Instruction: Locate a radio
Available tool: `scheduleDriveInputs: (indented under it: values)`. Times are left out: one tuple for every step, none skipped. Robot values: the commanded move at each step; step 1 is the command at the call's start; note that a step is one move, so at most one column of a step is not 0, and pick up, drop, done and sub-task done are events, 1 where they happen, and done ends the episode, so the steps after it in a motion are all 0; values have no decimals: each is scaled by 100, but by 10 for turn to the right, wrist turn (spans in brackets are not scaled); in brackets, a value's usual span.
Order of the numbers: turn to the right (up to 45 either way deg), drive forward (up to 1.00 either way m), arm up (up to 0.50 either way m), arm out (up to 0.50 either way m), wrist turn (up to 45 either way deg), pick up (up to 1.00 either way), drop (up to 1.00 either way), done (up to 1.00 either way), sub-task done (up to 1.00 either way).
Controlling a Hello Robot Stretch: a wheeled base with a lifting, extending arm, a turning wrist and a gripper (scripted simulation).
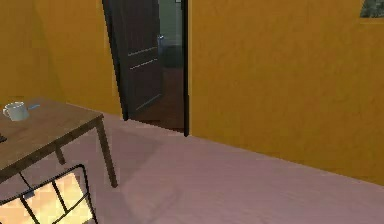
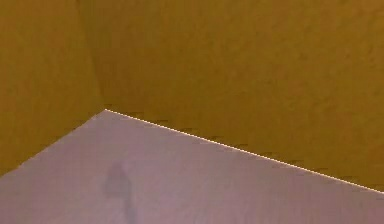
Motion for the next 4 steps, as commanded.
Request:
scheduleDriveInputs:
  values:
    - [0,45,0,0,0,0,0,0,0]
    - [-450,0,0,0,0,0,0,0,0]
    - [-210,0,0,0,0,0,0,0,0]
    - [0,0,0,0,0,0,0,100,0]
